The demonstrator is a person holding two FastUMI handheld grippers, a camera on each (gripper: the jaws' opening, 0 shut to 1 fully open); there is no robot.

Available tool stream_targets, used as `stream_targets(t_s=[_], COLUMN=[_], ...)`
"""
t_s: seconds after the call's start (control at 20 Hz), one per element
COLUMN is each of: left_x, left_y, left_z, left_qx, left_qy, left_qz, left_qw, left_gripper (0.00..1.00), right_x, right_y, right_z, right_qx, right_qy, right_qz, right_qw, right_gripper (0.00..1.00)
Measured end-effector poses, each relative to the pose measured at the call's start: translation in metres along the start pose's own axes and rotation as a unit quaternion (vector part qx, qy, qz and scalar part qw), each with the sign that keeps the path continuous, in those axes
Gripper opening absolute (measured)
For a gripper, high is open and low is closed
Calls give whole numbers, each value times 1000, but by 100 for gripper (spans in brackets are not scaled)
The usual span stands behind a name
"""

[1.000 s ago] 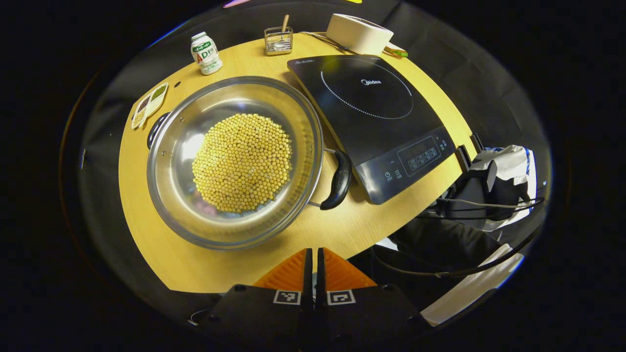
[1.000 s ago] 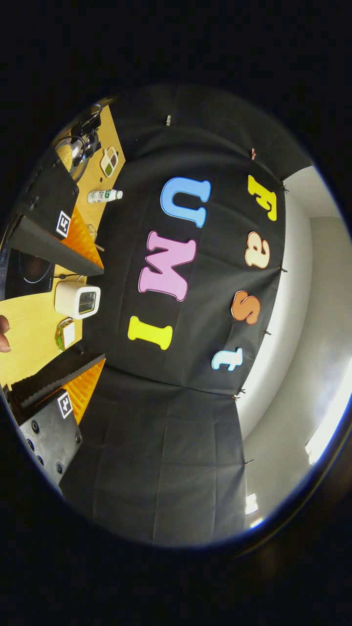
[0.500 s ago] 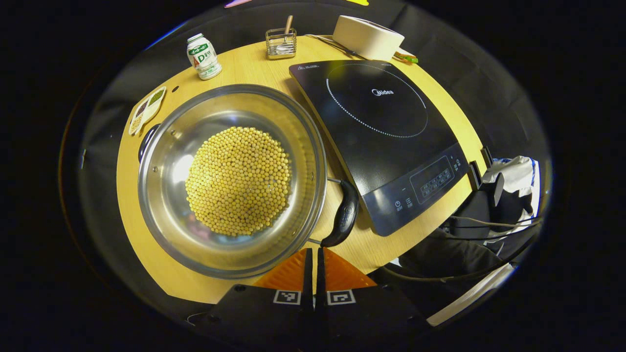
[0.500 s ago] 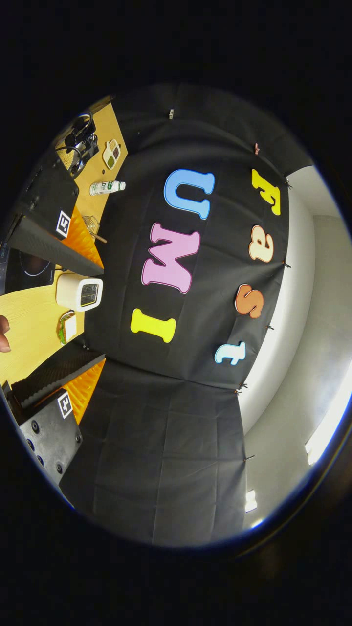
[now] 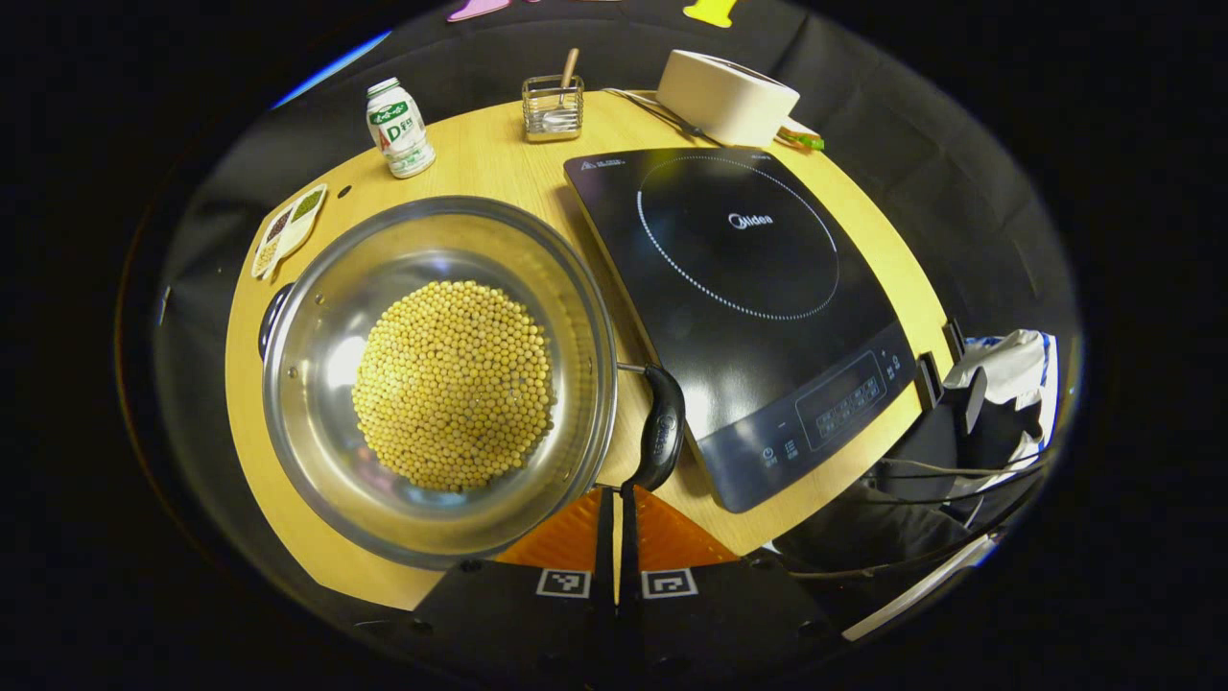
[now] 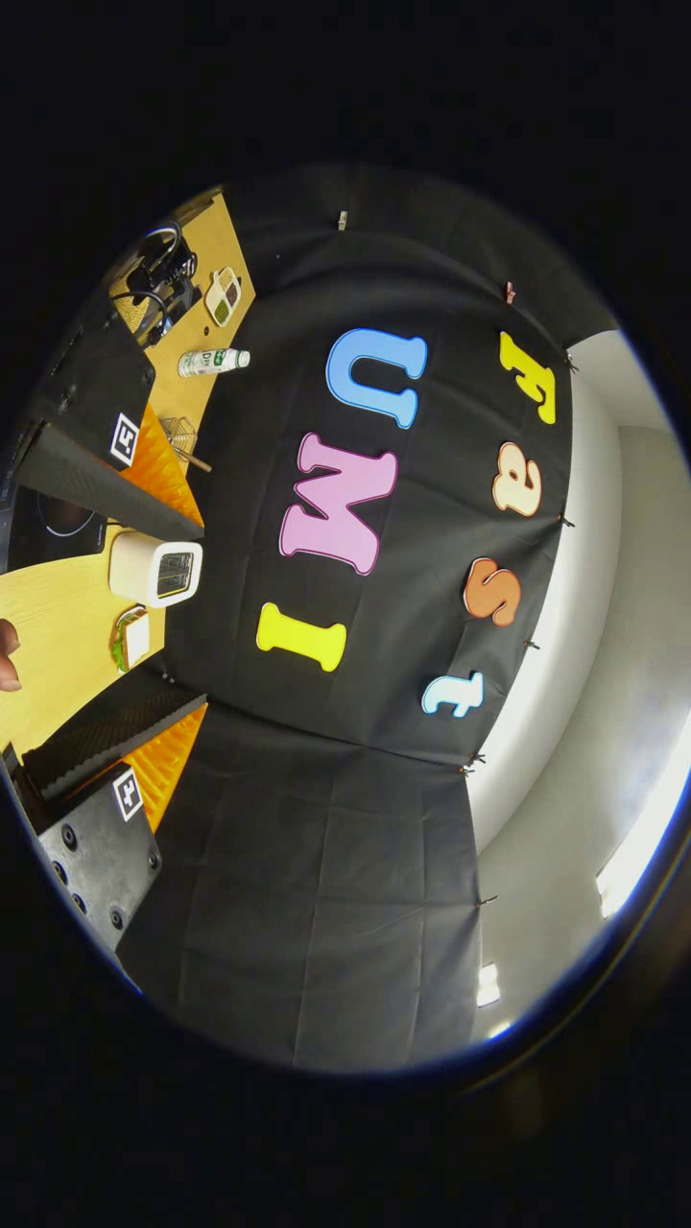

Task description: First push the handle of the pot to place it horizontally, then grasp the pot with both hands and set it on the induction cooktop.

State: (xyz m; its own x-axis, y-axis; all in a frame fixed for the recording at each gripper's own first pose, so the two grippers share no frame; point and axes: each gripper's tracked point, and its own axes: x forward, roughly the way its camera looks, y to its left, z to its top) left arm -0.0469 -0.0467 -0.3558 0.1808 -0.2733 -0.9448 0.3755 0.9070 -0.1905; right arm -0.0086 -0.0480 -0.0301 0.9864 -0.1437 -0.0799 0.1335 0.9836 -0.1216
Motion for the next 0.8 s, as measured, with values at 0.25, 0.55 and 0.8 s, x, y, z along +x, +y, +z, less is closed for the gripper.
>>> stream_targets(t_s=[0.25, 0.55, 0.8], left_x=[8, 18, 21], left_y=[-1, 5, 8], left_z=[28, 56, 77], left_qx=[-23, -24, -30], left_qy=[-33, -51, -62], left_qz=[8, 20, 23], left_qw=[999, 998, 997], left_gripper=[5, 5, 5], right_x=[2, 8, 10], right_y=[-6, -12, -19], right_z=[-3, -8, -8], right_qx=[-7, -7, -9], right_qy=[3, 11, 11], right_qz=[-2, -6, -14], right_qw=[1000, 1000, 1000], right_gripper=[98, 98, 98])
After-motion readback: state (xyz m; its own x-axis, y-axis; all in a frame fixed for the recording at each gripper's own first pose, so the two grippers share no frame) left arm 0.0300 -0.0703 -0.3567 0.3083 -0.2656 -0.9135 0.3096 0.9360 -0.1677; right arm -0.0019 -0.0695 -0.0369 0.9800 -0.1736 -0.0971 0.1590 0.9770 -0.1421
